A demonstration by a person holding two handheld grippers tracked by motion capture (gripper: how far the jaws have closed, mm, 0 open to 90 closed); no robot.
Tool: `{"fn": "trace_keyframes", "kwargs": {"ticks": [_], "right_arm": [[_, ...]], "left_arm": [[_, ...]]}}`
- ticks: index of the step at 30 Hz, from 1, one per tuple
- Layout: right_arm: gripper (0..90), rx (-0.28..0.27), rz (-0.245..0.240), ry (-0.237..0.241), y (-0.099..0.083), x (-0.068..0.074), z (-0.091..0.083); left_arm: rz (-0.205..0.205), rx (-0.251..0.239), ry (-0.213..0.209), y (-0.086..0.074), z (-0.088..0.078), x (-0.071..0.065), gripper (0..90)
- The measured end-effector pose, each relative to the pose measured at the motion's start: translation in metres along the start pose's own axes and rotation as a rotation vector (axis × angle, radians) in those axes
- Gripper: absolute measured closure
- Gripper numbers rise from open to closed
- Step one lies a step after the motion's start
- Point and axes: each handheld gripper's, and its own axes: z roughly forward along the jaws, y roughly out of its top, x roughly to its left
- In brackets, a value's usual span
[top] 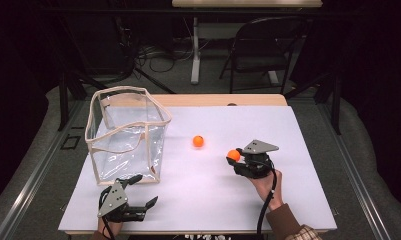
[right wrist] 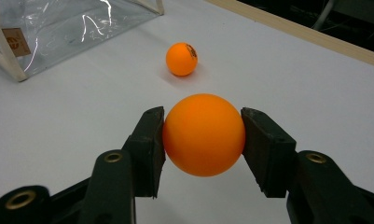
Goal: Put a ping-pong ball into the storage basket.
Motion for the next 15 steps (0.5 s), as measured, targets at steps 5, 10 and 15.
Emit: {"fn": "trace_keyframes", "kwargs": {"ticks": [5, 10, 15], "right_arm": [[51.0, -0.004, -0.002, 0.012, 0.0032, 0.0027, 0.0031], [50.9, -0.011, -0.012, 0.025, 0.0079, 0.0069, 0.0068], [51.0, -0.012, -0.015, 0.036, 0.0105, 0.0099, 0.0098]], "left_arm": [[0.001, 0.000, -0.001, 0.0001, 0.0000, 0.0000, 15.9], [0.001, -0.001, -0.001, 0.0000, 0.0000, 0.0000, 15.9], [0.001, -0.001, -0.001, 0.0001, 0.0001, 0.0000, 15.9]]}}
